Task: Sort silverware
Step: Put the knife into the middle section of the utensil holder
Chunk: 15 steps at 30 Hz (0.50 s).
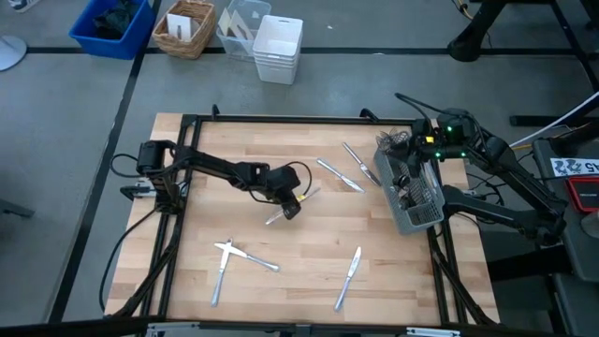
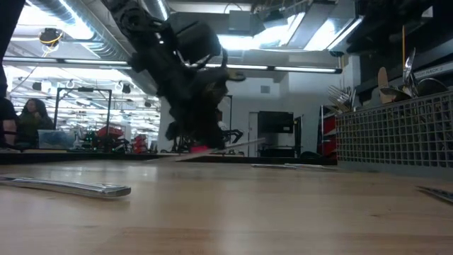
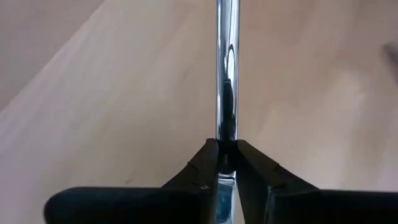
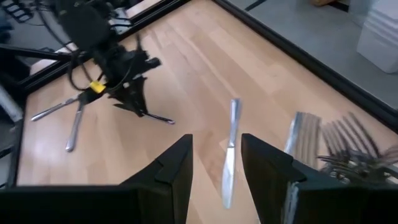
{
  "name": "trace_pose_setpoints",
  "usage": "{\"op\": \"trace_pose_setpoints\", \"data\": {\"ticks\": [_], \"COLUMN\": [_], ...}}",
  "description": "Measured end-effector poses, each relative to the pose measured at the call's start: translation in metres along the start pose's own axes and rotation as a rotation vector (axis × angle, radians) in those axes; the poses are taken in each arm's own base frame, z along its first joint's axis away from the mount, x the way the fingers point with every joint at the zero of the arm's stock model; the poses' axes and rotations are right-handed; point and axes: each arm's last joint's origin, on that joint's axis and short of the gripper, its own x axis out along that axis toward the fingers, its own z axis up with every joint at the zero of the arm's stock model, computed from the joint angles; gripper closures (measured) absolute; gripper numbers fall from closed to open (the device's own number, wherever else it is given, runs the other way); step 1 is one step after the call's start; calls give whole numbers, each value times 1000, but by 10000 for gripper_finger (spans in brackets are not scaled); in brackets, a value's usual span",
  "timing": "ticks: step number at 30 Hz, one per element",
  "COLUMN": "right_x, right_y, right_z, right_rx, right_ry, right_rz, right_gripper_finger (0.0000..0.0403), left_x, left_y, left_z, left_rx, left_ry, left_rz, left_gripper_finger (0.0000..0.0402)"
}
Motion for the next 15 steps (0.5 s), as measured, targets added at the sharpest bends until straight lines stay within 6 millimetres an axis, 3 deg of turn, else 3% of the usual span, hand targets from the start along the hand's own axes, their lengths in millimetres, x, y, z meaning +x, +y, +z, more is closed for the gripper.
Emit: {"op": "trace_pose_setpoints", "data": {"ticks": [9,15], "right_x": [0,8], "right_y": [6,19], "right_z": [3,8], "right_rx": [-71,-297], "right_ry": [-25,-54], "right_rz": [185,318], "right_gripper_finger": [265,265], "left_x": [-4,-10], "left_y": [-3,-6], "left_z": [22,36], "left_rx": [-24,-46], "left_ry": [-95,-169], "left_rz": [-250,-403], "left_gripper_finger": [366,365]}}
